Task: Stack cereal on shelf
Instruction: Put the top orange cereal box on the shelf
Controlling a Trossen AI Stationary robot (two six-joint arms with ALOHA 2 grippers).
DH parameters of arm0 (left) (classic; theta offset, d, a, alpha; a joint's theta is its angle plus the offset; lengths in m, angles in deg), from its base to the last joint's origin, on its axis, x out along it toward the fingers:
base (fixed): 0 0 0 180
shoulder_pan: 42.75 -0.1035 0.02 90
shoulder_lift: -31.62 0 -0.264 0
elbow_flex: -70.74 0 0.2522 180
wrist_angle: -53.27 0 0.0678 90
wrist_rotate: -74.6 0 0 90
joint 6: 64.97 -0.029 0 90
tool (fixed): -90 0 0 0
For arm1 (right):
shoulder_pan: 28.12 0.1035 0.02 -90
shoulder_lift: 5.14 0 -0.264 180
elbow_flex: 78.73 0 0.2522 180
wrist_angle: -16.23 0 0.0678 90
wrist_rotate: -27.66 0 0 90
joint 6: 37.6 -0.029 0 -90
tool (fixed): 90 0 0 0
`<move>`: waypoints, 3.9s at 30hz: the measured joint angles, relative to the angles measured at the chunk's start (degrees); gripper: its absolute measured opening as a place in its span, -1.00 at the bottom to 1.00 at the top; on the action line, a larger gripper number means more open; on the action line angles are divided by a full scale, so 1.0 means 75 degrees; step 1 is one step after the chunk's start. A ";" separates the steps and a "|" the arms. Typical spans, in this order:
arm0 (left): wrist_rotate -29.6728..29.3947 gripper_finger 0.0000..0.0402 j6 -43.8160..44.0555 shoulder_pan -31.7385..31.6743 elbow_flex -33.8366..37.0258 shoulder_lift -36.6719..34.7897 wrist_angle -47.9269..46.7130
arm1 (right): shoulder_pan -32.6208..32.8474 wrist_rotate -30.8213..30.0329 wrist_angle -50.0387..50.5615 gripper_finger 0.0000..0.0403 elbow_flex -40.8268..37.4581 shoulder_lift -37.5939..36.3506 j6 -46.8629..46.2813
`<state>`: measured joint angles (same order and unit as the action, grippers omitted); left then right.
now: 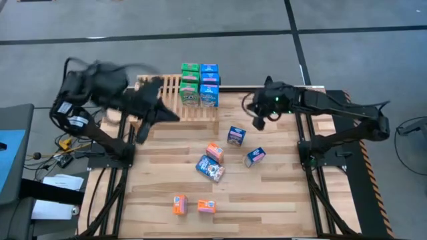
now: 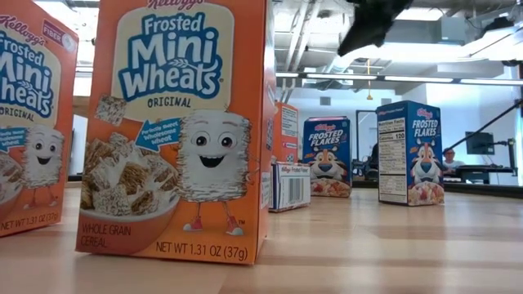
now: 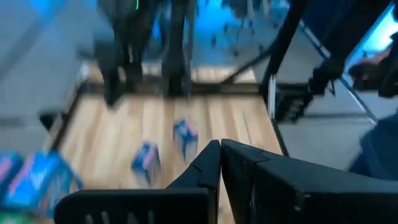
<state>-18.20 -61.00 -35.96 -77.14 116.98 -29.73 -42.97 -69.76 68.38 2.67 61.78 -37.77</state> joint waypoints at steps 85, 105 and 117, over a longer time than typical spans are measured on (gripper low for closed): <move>0.0931 0.24 -0.4121 -0.1096 0.4854 0.3203 0.2579 | 0.2762 -0.2036 0.3282 0.19 -0.2072 -0.2381 -0.4001; 0.0694 0.24 -0.4360 -0.1064 0.5473 0.3252 0.3079 | 0.2762 -0.1991 0.3282 0.19 -0.2064 -0.2381 -0.4036; 0.0490 0.09 -0.4650 -0.1033 0.5747 0.3252 0.3357 | 0.2762 -0.1993 0.3280 0.19 -0.2061 -0.2381 -0.4039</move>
<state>-14.52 -95.87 -43.71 -34.04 141.38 -4.56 -22.25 -84.71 92.98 -12.78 43.92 -68.06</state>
